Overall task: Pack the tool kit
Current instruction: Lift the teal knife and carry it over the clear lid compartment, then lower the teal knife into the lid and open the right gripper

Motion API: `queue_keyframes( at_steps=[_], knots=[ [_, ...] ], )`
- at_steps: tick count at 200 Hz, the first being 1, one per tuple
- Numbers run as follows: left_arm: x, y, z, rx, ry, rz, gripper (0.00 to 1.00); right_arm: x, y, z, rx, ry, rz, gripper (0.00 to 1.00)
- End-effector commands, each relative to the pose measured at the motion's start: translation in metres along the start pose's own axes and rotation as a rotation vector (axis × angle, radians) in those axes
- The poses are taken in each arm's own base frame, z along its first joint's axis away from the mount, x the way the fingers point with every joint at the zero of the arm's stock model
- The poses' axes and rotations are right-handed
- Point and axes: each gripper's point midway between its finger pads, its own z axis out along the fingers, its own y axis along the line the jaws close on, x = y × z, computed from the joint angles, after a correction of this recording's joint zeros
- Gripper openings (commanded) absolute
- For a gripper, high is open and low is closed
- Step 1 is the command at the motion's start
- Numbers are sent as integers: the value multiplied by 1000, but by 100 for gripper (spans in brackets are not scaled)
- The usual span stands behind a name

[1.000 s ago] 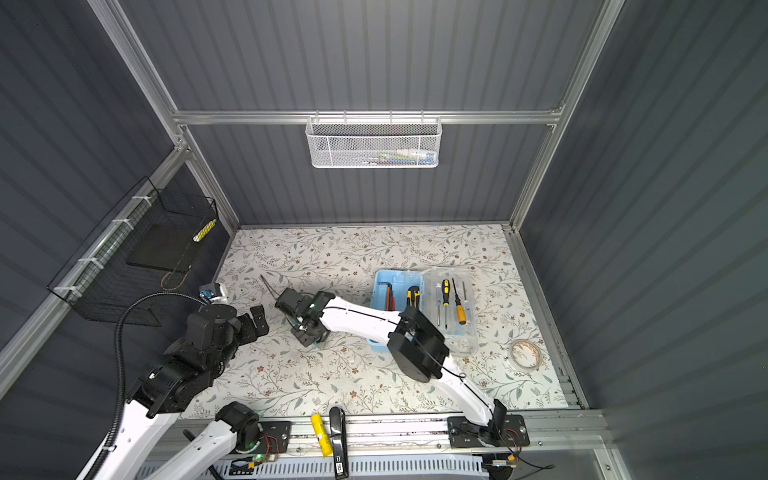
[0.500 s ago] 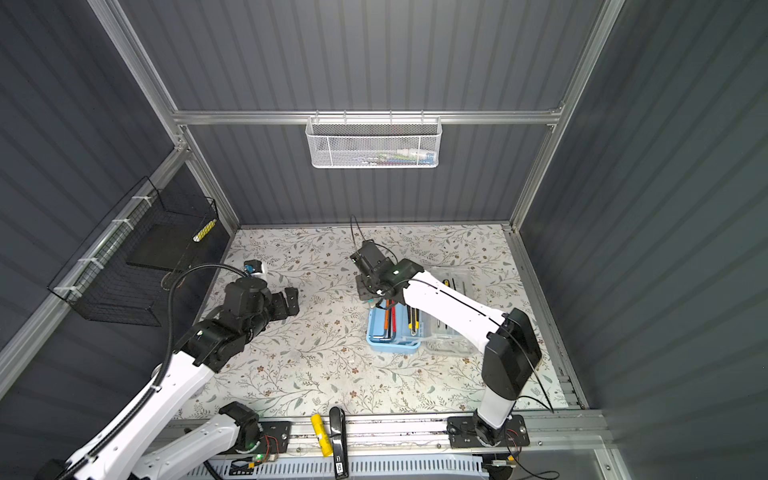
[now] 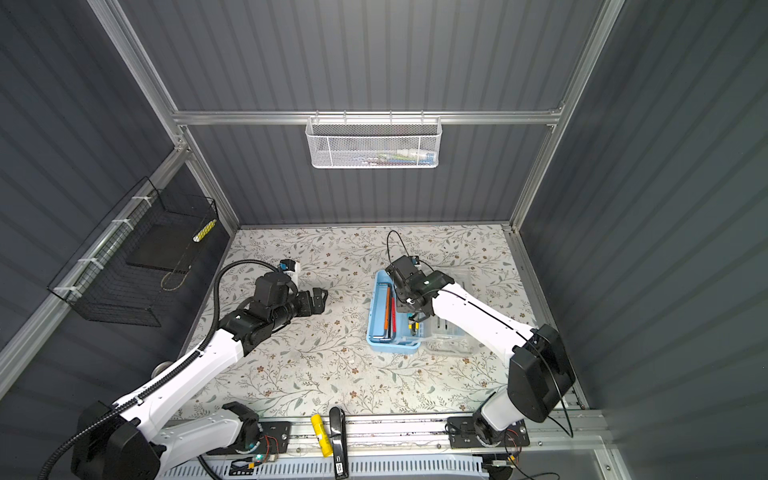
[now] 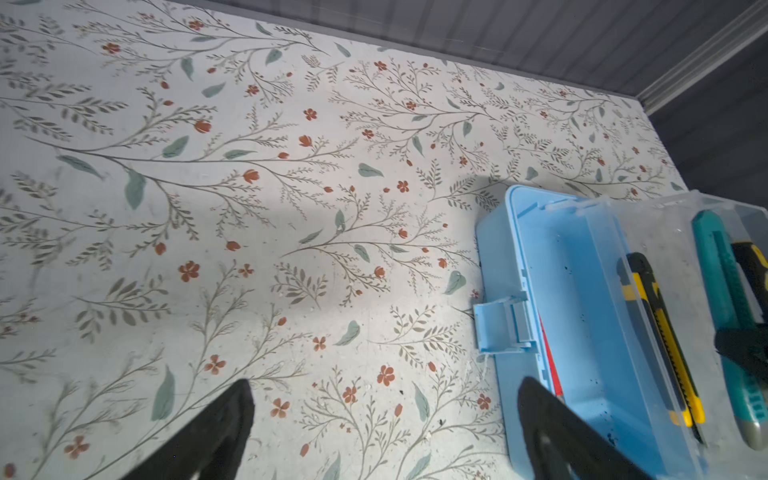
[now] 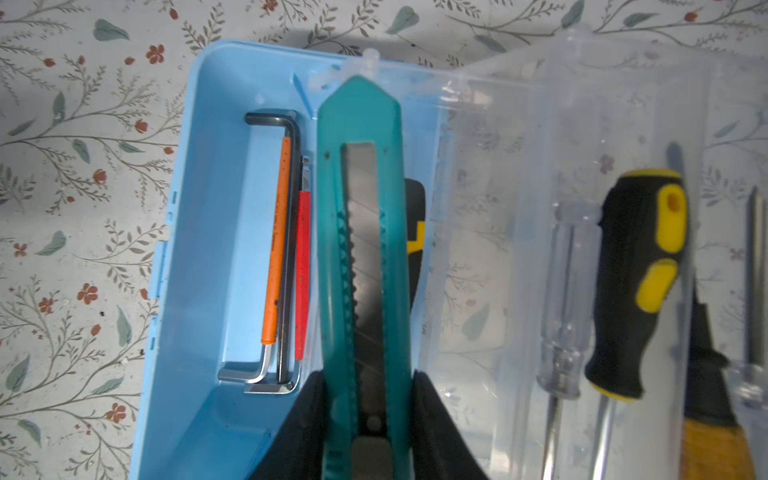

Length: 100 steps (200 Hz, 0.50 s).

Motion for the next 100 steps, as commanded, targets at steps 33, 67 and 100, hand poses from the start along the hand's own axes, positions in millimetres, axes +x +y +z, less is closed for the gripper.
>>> queue_keyframes(
  at_steps=[33, 67, 100],
  knots=[
    [6, -20, 7, 122, 7, 27, 99, 6, -19, 14, 113, 47, 36, 14],
    [13, -24, 9, 149, 29, 58, 99, 7, -17, 23, 133, 76, 23, 22],
    [23, -19, 5, 142, 43, 57, 99, 2, -20, 23, 171, 78, 16, 38]
  ],
)
